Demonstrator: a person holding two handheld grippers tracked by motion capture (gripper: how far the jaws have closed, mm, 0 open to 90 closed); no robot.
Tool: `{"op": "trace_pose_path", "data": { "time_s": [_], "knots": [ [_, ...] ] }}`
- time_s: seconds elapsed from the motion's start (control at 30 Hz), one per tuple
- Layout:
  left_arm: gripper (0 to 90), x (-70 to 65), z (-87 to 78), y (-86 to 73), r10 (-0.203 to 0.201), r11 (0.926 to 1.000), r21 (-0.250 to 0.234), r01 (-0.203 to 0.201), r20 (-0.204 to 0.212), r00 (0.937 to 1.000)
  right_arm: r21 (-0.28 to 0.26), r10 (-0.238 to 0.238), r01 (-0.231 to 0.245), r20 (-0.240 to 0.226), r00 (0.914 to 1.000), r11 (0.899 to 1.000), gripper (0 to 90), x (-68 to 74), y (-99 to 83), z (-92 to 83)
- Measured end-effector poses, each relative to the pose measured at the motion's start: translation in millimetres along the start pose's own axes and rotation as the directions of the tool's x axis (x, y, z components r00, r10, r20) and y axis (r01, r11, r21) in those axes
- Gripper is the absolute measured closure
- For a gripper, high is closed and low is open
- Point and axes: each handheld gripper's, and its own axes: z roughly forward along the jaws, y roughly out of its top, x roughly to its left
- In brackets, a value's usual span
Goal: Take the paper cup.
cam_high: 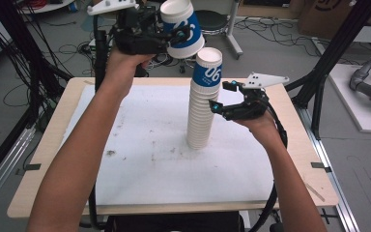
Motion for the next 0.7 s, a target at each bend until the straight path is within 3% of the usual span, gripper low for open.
{"op": "trace_pose_path", "data": {
  "time_s": [0.13,0.4,0.6,0.7],
  "knots": [
    [26.5,3.7,-23.3,-24.7,-0.009,0.9996,0.025,0.01,-0.028,0.9996,0.011,0.003,-0.003,0.011,0.9999,1.0,16.6,-1.9,-8.9,-8.8],
    [26.3,0.8,-63.8,-78.7,0.011,0.9965,0.083,-0.004,-0.072,0.9973,0.061,0.035,-0.038,0.047,0.9983,0.997,16.6,-11.7,-49.6,-28.5],
    [26.1,2.6,-90.9,-123.8,-0.033,0.99,0.133,0.048,-0.115,0.9928,0.065,0.086,-0.091,0.075,0.9935,0.994,16.6,-14.6,-80.8,-33.8],
    [26.1,4.6,-102.1,-144.4,-0.058,0.9876,0.137,0.077,-0.138,0.9888,0.077,0.087,-0.093,0.085,0.9926,0.993,16.6,-14.9,-91.1,-30.3]
  ]
}}
